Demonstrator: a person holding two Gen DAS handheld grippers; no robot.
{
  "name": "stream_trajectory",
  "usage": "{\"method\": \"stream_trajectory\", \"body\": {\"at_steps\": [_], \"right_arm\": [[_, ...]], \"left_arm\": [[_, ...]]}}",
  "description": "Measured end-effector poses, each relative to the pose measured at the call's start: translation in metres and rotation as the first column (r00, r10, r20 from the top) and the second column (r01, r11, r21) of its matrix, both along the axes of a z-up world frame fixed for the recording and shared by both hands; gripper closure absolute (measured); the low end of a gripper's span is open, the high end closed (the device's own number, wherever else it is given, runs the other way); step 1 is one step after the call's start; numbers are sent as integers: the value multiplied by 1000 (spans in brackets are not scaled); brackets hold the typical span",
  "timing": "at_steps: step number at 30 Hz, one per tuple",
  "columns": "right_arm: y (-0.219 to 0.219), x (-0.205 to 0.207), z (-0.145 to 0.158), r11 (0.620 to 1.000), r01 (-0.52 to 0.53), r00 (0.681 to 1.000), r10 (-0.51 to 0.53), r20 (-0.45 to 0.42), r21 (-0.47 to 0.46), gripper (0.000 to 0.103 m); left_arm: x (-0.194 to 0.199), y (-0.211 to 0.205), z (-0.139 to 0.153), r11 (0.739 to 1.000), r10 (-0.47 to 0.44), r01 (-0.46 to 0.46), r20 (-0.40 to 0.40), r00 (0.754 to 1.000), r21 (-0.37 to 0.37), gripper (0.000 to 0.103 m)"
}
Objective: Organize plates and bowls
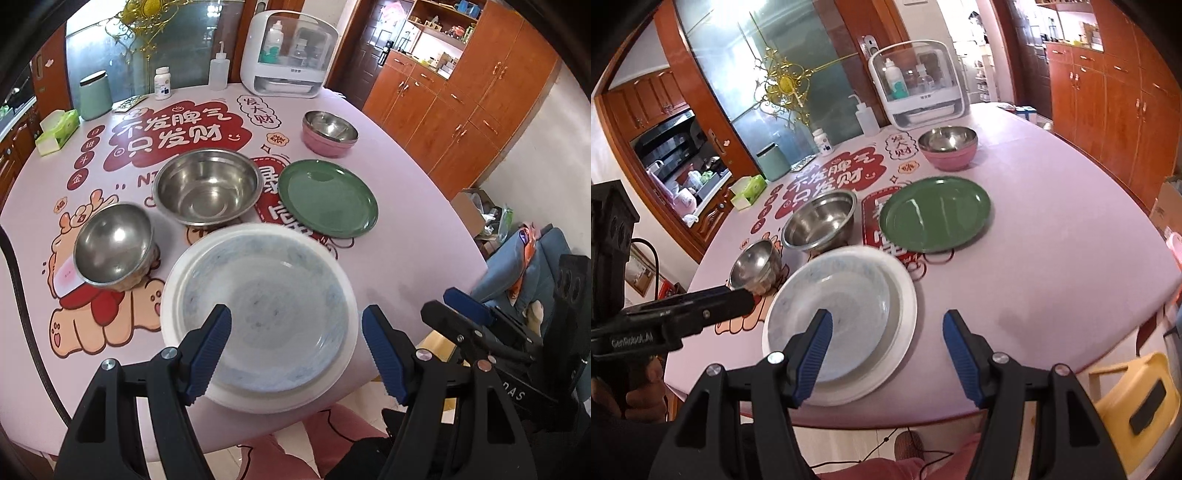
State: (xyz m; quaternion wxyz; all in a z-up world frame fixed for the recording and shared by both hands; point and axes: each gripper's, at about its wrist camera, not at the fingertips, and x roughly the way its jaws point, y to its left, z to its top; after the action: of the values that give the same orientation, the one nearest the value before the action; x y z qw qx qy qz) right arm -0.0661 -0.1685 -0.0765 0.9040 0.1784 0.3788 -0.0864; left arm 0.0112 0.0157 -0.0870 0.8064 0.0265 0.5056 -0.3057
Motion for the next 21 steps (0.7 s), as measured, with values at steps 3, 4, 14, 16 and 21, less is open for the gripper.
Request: {"method": "stream_trajectory", "body": {"at_steps": [3,4,14,16,21], "right_arm": [[-19,14,2,999,-47,999,47,-1,5,41],[-23,17,2,998,-64,998,64,0,4,41],[-72,52,8,960,-273,962,273,-10,-69,41],[-83,60,9,950,-301,953,302,-6,-77,41],[-108,78,12,927,-362,931,365,11,-97,41]], "left_arm": [[7,-15,1,999,33,-33,-4,999,8,31],[10,-19,1,999,42,-42,-7,999,5,31],[29,-71,-5,986,166,-166,-24,986,14,31],[33,-81,-4,981,194,-194,-17,981,14,31],[42,-95,-5,967,255,-255,4,967,10,31]]}}
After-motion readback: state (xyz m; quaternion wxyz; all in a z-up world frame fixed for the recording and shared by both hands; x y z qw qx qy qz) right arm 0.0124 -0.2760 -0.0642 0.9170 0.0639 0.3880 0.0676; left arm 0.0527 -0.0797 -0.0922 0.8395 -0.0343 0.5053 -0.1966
